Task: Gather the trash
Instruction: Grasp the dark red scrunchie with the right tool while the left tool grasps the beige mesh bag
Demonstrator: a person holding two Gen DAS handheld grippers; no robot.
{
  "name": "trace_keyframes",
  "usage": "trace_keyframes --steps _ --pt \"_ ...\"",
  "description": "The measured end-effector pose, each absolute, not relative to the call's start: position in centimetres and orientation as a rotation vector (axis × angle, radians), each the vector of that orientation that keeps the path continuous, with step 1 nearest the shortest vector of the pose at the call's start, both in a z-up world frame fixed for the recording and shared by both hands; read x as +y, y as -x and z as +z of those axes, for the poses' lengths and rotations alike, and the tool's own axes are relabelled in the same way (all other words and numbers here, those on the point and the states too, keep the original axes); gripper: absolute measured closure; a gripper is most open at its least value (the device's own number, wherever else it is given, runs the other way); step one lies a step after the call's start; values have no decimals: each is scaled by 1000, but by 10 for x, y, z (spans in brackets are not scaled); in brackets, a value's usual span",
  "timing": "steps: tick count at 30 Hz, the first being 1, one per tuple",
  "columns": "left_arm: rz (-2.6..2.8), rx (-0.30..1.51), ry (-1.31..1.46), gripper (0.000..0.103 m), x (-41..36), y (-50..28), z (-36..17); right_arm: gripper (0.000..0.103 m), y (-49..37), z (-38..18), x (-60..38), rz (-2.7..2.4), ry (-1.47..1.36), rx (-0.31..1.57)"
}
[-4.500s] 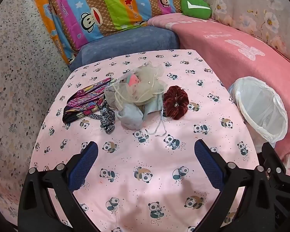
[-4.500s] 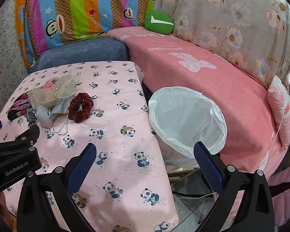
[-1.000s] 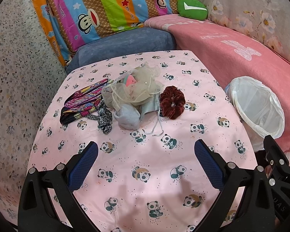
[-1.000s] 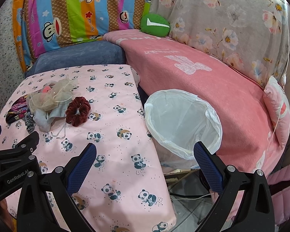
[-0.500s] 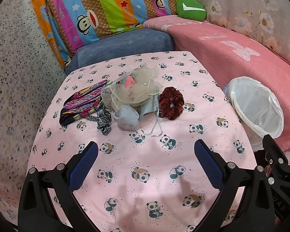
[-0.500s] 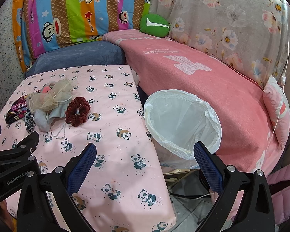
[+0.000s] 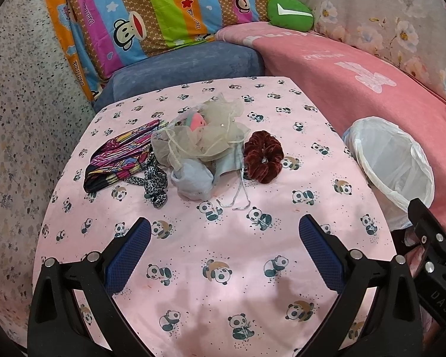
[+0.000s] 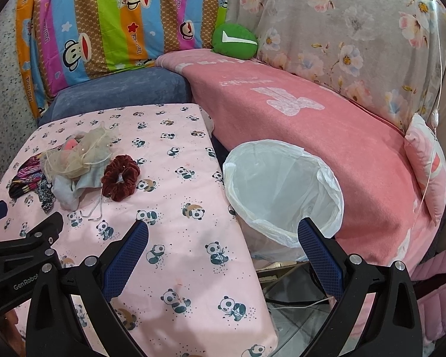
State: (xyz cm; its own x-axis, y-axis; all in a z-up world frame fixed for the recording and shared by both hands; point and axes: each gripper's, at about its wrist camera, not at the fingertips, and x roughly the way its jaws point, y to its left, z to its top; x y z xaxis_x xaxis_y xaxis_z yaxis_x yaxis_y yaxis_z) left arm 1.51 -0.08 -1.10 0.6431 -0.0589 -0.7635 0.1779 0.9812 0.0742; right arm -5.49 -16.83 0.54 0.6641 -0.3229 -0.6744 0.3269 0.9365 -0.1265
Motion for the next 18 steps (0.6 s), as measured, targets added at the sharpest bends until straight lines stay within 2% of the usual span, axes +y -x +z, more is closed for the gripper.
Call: trace_keyframes --steps 16,18 --pt "-28 896 -44 8 100 -78 -47 7 -9 -25 -122 -256 -37 779" --pt "-30 895 -44 11 105 -85 -48 7 -18 -29 -115 -240 -32 786"
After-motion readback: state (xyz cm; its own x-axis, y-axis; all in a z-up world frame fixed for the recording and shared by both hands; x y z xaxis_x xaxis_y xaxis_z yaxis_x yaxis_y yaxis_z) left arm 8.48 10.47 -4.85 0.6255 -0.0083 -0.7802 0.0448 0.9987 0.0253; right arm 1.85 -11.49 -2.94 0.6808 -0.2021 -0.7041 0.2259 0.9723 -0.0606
